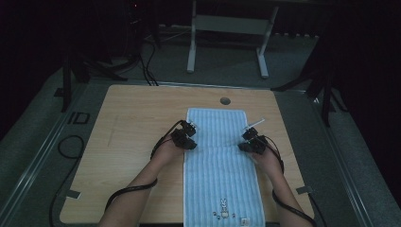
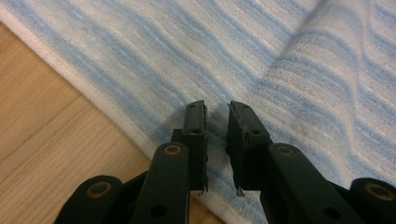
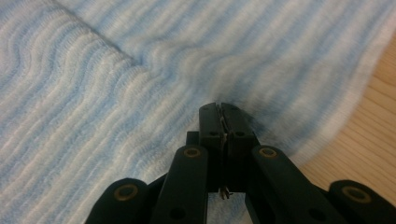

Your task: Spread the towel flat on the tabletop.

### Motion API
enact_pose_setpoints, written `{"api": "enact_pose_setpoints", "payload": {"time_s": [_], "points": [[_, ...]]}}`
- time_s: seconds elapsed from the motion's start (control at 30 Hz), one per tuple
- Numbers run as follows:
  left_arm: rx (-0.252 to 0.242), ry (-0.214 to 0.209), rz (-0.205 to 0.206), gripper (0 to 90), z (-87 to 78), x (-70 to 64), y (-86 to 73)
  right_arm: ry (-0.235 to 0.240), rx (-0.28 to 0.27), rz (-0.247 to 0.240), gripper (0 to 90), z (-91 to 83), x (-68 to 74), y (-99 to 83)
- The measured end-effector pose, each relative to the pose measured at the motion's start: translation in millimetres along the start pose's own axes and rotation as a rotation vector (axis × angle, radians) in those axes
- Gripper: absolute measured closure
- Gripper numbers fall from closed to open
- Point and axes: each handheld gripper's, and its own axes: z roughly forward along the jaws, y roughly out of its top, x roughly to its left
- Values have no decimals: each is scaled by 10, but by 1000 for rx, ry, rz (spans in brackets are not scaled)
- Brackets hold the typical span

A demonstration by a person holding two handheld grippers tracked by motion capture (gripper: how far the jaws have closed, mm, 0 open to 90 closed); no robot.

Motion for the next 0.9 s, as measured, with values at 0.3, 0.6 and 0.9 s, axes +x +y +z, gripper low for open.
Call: {"api": "enact_pose_setpoints", "payload": {"time_s": [0.3, 0.6, 0.9], "points": [[-7, 9, -26, 709, 68, 61, 123, 1, 6, 55, 867, 14, -204, 40], [-18, 22, -33, 667, 83, 82, 177, 5, 1, 70, 866, -2, -291, 129], [-18, 38, -59, 729, 92, 138, 162, -40, -19, 123, 896, -5, -448, 195]]}}
